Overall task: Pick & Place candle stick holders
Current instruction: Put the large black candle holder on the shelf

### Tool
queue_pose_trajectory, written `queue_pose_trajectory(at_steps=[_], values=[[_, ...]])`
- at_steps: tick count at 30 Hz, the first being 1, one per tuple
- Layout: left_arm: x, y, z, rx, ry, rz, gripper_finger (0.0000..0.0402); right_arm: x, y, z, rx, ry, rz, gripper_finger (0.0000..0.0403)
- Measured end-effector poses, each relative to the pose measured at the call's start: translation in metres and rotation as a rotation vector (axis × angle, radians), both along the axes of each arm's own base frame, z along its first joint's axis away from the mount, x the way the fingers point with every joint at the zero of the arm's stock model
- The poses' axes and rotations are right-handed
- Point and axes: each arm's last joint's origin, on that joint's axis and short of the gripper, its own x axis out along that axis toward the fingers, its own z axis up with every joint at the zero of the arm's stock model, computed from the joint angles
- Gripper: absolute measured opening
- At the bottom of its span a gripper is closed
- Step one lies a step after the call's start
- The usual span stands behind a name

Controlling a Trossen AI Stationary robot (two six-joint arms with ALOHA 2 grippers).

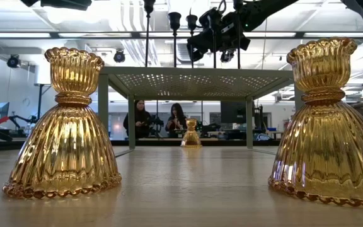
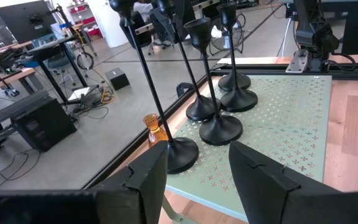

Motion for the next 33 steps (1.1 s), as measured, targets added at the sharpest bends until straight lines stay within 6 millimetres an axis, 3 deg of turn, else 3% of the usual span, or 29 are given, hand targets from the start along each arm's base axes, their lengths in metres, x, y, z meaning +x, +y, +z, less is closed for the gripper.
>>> queue_pose_trajectory(at_steps=[26, 33], values=[[-0.0001, -0.0002, 0.0000, 0.000, 0.000, -0.001, 0.0177, 0.0003, -0.0007, -0.0007, -0.027, 0.008, -0.019, 0.0011], [-0.0001, -0.0002, 0.0000, 0.000, 0.000, -0.001, 0.0177, 0.0003, -0.0007, -0.0007, -0.027, 0.009, -0.020, 0.0030]])
